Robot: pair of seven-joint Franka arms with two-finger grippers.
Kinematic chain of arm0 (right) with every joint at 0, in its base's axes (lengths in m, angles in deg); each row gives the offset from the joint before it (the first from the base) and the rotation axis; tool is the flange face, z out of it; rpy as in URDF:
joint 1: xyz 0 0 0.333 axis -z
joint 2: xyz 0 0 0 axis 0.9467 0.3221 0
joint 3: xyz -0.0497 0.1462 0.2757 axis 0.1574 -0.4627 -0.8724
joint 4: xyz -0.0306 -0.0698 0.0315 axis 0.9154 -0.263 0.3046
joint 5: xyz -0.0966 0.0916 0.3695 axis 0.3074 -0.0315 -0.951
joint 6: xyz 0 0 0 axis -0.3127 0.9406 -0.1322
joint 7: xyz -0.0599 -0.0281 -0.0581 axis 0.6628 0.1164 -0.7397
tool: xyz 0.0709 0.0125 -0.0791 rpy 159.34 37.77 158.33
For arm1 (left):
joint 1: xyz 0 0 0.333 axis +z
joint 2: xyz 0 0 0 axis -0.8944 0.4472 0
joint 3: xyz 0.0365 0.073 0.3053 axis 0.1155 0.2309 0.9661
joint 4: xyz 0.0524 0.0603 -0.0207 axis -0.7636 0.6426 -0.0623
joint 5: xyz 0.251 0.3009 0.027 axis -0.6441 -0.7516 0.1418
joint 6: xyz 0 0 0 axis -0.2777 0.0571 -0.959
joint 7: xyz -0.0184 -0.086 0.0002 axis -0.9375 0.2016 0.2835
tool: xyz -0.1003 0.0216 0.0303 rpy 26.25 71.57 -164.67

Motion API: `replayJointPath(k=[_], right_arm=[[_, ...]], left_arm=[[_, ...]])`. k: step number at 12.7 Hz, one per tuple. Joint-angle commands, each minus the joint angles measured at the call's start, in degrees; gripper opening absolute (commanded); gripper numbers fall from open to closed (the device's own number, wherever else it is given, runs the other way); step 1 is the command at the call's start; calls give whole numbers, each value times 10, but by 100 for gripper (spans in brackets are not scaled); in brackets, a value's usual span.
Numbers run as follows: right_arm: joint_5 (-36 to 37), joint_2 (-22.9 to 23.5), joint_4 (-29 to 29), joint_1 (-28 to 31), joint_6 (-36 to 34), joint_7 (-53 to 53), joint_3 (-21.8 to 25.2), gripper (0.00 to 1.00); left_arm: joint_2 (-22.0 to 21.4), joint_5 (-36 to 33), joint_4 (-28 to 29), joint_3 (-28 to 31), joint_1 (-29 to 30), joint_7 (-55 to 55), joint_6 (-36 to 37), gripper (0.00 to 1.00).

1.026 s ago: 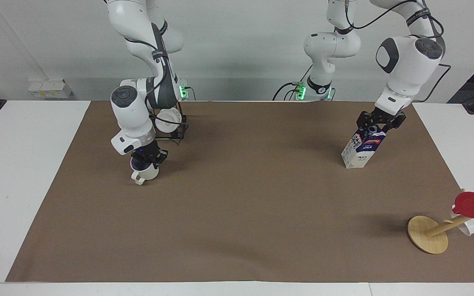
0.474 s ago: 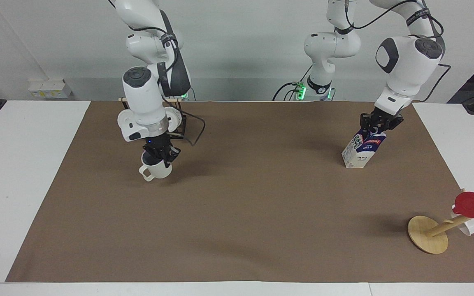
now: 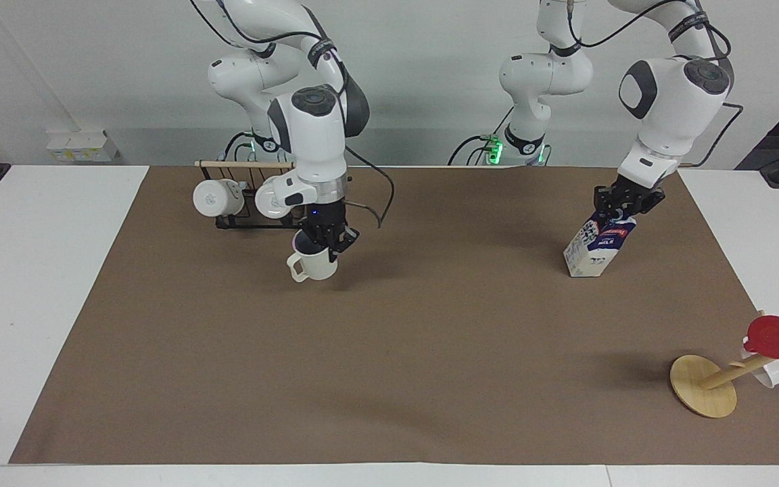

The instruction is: Place cup and milk on table

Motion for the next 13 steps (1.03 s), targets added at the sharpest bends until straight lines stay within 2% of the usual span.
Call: replayJointPath(k=[1, 6, 13], right_arm=[[32, 41, -42, -37, -3, 77, 2, 0], [76, 102, -83, -110, -3, 223, 2, 0], [93, 126, -85, -132, 23, 278, 2, 0]], left_arm=[[-2, -8, -54, -1, 3, -8, 64, 43], [-2, -3, -127, -1, -4, -33, 124, 43], [1, -2, -147, -8, -17, -73, 131, 41]])
